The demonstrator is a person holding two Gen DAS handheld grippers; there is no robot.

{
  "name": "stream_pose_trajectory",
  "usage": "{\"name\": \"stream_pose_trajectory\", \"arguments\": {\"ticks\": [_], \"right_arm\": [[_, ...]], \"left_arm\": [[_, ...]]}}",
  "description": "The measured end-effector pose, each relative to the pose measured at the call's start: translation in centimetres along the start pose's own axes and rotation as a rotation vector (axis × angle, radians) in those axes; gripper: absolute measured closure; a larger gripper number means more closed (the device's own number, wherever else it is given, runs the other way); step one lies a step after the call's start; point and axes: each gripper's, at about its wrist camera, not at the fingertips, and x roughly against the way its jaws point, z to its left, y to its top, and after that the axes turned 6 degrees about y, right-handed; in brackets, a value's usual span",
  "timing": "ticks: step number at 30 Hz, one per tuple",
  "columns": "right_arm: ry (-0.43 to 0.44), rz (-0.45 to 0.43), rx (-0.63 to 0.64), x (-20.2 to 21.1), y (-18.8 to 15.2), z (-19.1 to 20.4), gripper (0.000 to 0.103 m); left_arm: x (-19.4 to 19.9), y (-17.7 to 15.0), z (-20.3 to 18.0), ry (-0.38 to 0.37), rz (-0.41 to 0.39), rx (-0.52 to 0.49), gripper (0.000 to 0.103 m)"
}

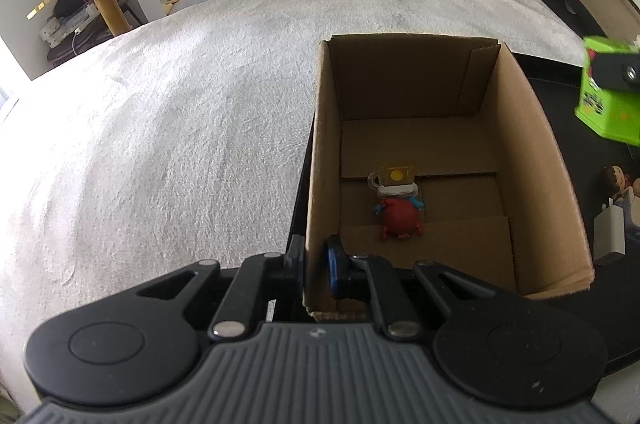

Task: Organize rigid objects
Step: 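Lower the green container into the box and open the right gripper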

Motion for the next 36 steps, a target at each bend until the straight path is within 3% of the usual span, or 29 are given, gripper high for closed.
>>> {"name": "stream_pose_trajectory", "arguments": {"ticks": [20,25,28,36], "right_arm": [[0.169,-0.001,0.165,-1.2,1.5,4.1,0.056],[0.165,0.011,0.190,-1.9,1.7,4.8,0.055],[0.142,0.015,0.190,-2.1,1.7,4.9,0.037],[0.099,0.038,0.173,-1.7,0.8,3.8,0.035]], "left_arm": [[-0.1,0.1,0.6,-0.025,0.002,0.030,0.093],[-0.2,0.1,0.8,-0.036,0.006,0.034,0.093],[-0.2,0.2,0.9,-0.041,0.008,0.039,0.094],[-0.3,0.2,0.9,-0.048,0.009,0.041,0.094]]}}
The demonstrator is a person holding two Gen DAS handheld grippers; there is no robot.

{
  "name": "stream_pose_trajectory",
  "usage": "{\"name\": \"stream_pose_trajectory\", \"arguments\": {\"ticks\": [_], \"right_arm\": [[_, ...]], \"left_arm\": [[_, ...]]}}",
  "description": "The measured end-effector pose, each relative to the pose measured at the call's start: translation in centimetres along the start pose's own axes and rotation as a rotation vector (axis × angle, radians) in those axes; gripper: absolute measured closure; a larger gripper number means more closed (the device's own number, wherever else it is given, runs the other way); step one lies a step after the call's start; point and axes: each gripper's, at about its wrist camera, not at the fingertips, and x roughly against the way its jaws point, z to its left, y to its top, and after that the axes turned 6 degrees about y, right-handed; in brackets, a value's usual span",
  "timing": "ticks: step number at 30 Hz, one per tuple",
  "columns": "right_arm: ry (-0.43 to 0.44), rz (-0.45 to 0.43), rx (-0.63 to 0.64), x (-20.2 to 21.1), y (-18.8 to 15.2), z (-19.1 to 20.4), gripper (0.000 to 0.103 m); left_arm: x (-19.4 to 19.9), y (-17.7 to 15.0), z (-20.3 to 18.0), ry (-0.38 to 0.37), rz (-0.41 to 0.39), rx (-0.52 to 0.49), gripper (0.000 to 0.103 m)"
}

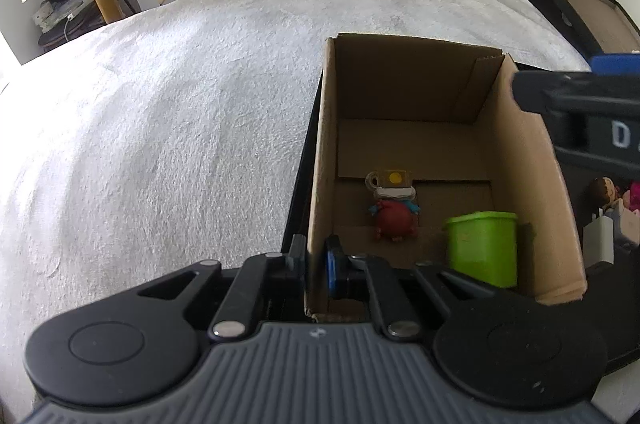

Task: Organize rigid objects
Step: 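Lower the green container into the box and open the right gripper, then move the right tool to the white charger and grasp it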

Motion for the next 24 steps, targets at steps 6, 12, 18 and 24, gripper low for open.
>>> {"name": "stream_pose_trajectory", "arguments": {"ticks": [6,12,18,24], "right_arm": [[-0.018,0.011,-0.037,0.6,-1.0,-0.9,0.035],[-0.049,0.020,-0.077,1.1,-2.2,-2.3,0.035],[-0.082,0.027,-0.118,1.3,-3.6,-3.6,0.033],[-0.119,0.043,-0.173,1.6,-5.3,-5.2,0.033]], "left_arm": [[0.1,0.0,-0.1,0.006,-0.004,-0.004,0.094],[0.2,-0.1,-0.4,0.017,-0.010,-0.013,0.094],[0.2,-0.1,-0.6,0.028,-0.012,-0.026,0.093],[0.3,-0.1,-1.0,0.042,-0.012,-0.033,0.093]]}}
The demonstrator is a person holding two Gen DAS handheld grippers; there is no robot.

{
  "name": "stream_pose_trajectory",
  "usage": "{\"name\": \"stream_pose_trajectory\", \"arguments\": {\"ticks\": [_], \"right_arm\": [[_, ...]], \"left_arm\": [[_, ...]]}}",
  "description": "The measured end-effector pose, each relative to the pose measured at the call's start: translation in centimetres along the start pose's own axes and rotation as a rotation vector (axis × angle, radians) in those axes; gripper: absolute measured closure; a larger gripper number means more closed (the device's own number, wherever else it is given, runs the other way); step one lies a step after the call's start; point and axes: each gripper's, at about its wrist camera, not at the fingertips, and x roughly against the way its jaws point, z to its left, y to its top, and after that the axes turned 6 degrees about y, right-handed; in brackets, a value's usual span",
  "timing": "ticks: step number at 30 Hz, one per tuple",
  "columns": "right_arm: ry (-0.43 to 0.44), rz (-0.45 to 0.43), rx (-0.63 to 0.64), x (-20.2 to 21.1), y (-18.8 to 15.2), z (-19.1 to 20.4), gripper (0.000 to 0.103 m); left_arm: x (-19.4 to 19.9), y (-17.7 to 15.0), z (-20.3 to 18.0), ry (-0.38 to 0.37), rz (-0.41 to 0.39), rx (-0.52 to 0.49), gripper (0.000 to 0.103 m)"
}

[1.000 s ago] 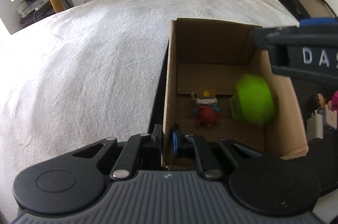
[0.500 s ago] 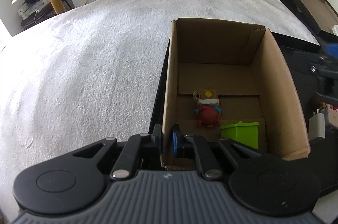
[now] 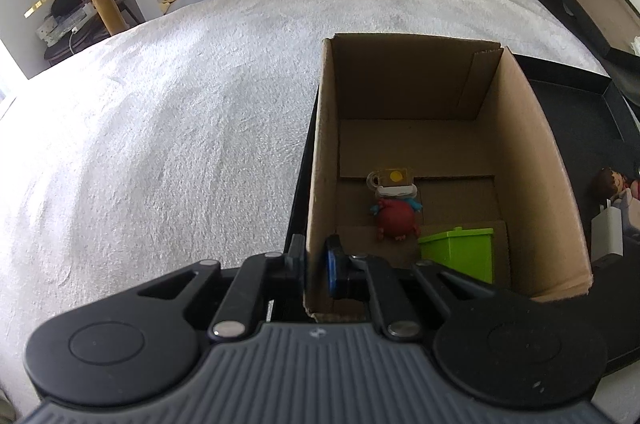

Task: Organize rigid objects
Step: 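Move the right tool to the white charger and grasp it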

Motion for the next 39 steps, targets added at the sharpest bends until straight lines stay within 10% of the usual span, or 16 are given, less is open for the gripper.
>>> {"name": "stream_pose_trajectory", "arguments": {"ticks": [19,30,39], "right_arm": [[-0.009,0.065,-0.131,-1.1,-3.8,-4.2,0.039],[0.005,0.151,-0.174,-3.1,-5.0,-4.4,0.067],[-0.014,0.210,-0.179,-4.8,-5.4,-4.2,0.069]], "left_arm": [[0.1,0.0,-1.1,0.051,-0.010,-0.025,0.092],[-0.1,0.0,-1.1,0.051,-0.008,-0.027,0.092],[-0.2,0.0,-0.8,0.039,-0.003,-0.018,0.092]]}}
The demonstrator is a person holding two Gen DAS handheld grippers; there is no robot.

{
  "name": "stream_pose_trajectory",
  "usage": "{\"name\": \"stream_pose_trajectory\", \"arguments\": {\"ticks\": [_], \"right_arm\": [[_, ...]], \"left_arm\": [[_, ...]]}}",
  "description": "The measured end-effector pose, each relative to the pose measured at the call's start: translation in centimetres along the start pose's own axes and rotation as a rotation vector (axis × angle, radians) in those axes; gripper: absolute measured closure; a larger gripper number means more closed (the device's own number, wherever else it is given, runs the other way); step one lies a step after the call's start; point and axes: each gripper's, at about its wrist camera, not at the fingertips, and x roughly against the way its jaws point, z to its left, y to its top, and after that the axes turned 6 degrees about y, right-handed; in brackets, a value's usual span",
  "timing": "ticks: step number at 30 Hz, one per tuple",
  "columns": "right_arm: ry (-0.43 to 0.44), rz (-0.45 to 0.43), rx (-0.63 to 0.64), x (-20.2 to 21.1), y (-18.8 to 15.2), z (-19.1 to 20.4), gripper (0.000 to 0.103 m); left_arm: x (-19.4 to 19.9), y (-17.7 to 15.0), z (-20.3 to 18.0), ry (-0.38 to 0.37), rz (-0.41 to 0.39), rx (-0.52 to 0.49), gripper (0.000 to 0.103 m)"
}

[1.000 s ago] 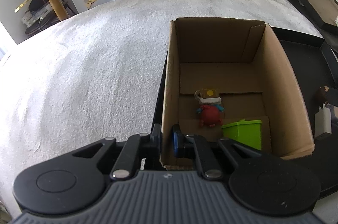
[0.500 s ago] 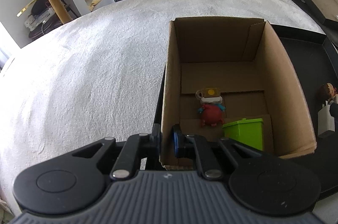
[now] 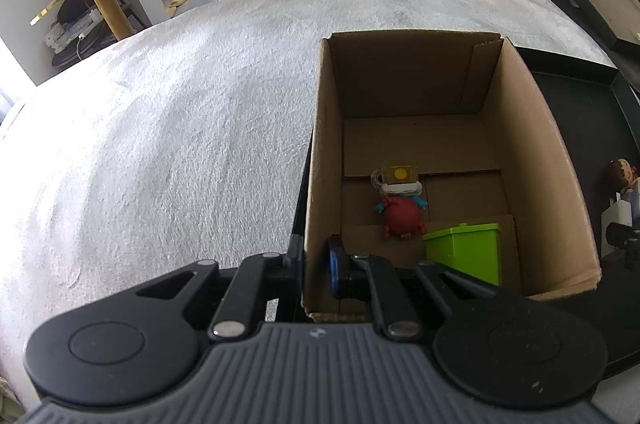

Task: Organize rigid objects
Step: 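Move the right tool to the white charger and grasp it, then carry the white charger into the cardboard box and open the right gripper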

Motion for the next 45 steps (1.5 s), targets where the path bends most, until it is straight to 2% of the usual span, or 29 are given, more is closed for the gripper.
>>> {"name": "stream_pose_trajectory", "arguments": {"ticks": [4,7,31,45], "right_arm": [[-0.007,0.013,0.010,-0.7,0.0,0.1,0.073],[0.005,0.017,0.029,-0.8,0.3,0.2,0.082],[0.033,-0.121,0.112,4.2,3.1,2.8,0.083],[0.099,-0.214,0.213,6.0,5.0,6.0,0.083]], "left_arm": [[0.0,0.0,0.1,-0.001,-0.001,-0.002,0.092],[0.1,0.0,0.1,0.000,-0.001,-0.001,0.092],[0.2,-0.1,0.4,-0.012,-0.003,0.008,0.092],[0.0,-0.1,0.9,-0.039,0.004,0.030,0.093]]}}
